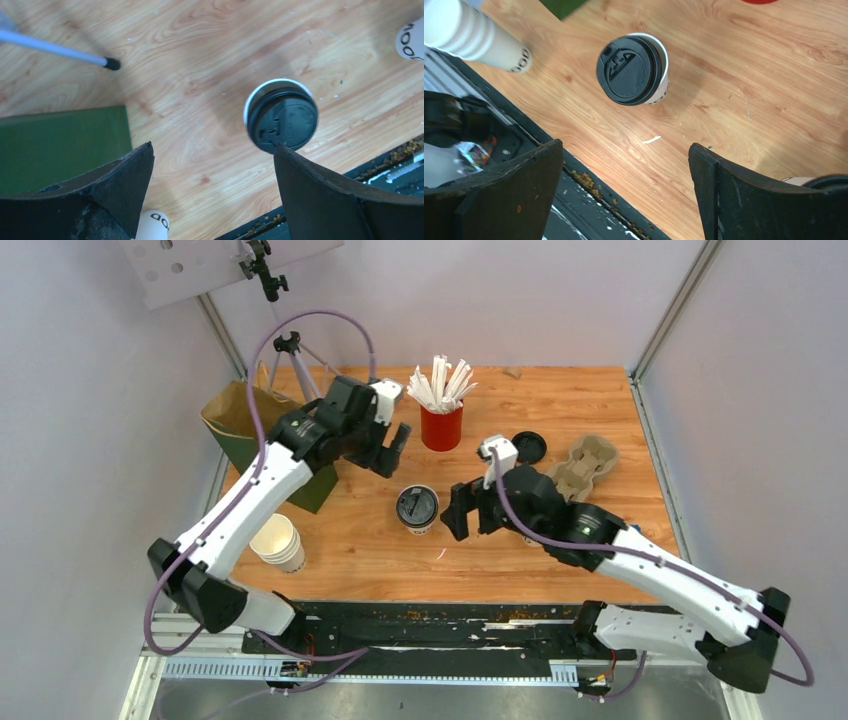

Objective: Pack the takeout coffee

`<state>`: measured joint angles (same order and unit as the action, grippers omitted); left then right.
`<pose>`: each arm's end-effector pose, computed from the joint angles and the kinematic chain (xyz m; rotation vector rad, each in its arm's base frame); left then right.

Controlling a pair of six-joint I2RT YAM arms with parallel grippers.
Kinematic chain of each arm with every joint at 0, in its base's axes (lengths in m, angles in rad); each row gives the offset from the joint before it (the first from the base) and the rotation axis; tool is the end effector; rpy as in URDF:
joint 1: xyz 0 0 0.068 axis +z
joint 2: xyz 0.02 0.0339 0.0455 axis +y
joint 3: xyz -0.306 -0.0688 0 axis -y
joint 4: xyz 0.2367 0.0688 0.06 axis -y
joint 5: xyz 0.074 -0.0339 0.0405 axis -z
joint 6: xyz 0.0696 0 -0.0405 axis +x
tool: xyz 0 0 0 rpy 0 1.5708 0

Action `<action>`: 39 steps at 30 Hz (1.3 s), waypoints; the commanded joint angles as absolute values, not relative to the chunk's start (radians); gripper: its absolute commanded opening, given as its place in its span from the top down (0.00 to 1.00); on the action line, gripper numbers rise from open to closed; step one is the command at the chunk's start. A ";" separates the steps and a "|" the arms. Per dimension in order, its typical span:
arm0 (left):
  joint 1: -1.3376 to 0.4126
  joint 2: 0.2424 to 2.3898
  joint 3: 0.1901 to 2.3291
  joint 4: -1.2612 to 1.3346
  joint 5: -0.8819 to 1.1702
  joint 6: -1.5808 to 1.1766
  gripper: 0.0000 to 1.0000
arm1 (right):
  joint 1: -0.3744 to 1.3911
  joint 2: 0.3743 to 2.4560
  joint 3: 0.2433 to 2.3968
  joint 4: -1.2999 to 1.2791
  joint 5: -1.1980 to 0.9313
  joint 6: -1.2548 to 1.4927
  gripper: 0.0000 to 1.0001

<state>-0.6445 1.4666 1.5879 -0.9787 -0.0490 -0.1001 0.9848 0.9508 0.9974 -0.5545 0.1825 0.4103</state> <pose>0.2497 -0.1834 0.3975 0.6361 2.3619 -0.2757 0.1213 0.1599 0.3642 -0.4947 2.0800 0.6564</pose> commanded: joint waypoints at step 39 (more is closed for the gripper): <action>-0.558 1.270 0.962 -0.394 0.203 -0.233 0.43 | 0.706 1.588 1.211 -0.347 -0.295 0.107 0.66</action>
<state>-0.5602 1.2659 0.9665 -0.4423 0.2047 -0.2337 0.7139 1.5864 1.1706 -0.3759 -0.3042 0.1211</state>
